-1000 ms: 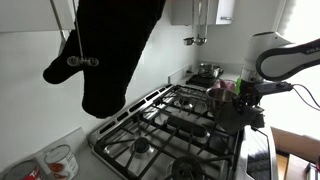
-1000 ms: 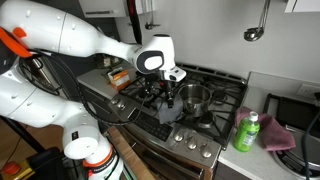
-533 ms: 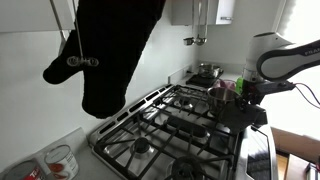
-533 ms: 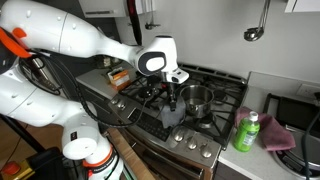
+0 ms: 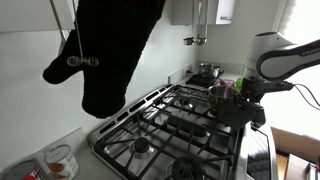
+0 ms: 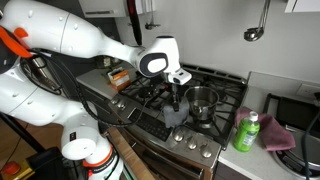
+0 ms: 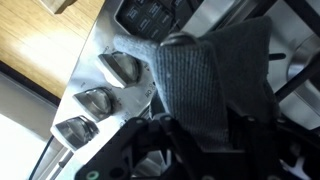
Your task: Move the pot to the right plate, remove the towel and put it on the stove
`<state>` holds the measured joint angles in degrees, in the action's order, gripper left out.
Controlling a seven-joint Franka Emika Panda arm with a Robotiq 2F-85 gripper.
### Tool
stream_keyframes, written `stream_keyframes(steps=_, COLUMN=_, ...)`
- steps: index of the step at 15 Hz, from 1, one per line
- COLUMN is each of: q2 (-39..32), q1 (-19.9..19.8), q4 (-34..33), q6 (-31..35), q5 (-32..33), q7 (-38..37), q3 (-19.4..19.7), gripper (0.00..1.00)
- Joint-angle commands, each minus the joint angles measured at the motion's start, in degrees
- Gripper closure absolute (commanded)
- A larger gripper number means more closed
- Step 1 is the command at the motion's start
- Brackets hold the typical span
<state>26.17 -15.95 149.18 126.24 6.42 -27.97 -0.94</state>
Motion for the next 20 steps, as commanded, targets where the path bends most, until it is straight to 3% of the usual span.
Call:
stream_keyframes(steps=1, q2=-1.71, q1=-1.30, q4=-0.59, q6=2.88, q5=1.78, q7=-2.87, q3=0.58, gripper=0.89)
stream_keyframes(steps=7, q2=-2.50, q1=-0.95, q4=-1.24, q6=4.07, q5=-0.07, q7=-3.73, q3=1.30, gripper=0.89)
stream_keyframes(steps=9, q2=-1.98, q1=-1.05, q4=-1.45, q6=3.13, q5=0.31, q7=-4.15, q3=1.03, gripper=0.41)
stream_keyframes(steps=11, q2=-1.38, q1=-1.23, q4=-1.38, q6=2.37, q5=0.93, q7=-4.70, q3=0.72, gripper=0.36)
stream_keyframes(steps=16, q2=2.05, q1=-1.24, q4=-1.40, q6=-2.56, q5=2.10, q7=-6.14, q3=0.40, gripper=0.01)
stream_keyframes(steps=19, q2=4.10, q1=-1.04, q4=-1.51, q6=-5.75, q5=2.26, q7=-5.58, q3=0.38, gripper=0.00)
stream_keyframes(steps=20, q2=4.77, q1=-1.01, q4=-1.49, q6=-6.78, q5=2.29, q7=-5.39, q3=0.35, gripper=0.25)
